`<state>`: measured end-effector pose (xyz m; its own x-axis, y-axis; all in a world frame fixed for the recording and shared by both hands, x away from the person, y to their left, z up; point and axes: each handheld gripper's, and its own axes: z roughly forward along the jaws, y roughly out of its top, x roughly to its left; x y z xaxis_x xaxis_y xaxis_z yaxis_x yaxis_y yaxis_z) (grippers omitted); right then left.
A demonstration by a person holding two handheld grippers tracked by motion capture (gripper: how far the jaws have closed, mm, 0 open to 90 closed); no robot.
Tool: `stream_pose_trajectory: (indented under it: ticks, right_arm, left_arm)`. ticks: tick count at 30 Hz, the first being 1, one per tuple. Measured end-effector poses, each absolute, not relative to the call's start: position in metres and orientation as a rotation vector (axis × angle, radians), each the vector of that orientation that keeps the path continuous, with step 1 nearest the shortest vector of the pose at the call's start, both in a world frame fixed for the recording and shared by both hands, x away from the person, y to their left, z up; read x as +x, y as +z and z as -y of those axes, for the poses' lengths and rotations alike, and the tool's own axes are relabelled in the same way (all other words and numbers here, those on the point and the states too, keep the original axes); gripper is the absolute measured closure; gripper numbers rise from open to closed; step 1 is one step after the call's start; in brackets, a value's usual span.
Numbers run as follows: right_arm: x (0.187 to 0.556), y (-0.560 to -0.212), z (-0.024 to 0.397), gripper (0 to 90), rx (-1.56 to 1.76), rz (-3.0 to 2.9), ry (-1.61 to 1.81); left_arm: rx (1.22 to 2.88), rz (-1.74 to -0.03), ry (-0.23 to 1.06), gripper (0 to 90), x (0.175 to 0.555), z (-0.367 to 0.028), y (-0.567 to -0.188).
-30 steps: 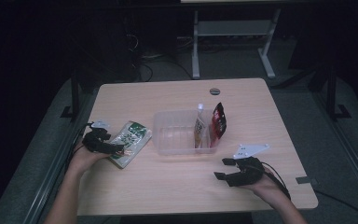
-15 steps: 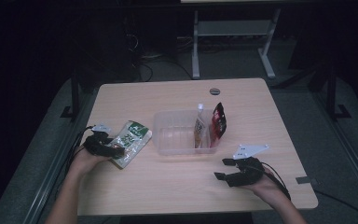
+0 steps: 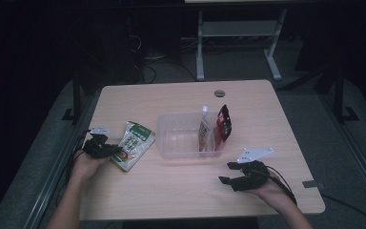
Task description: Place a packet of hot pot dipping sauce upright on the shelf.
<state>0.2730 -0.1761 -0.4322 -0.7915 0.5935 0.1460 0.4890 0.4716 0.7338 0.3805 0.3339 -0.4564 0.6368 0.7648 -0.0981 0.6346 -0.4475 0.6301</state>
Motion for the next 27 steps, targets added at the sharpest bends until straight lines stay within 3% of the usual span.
stream_pose_trajectory:
  ticks: [5,27]
  right_arm:
    - [0.274,-0.433,0.177,36.7,0.939,-2.579,1.228]
    - [0.277,-0.432,0.18,37.9,0.978,-2.588,1.24]
  left_arm:
    - [2.161,-1.101,0.205,89.8,0.382,-0.341,-0.457]
    - [2.106,-1.098,0.101,90.0,0.35,-0.377,-0.437]
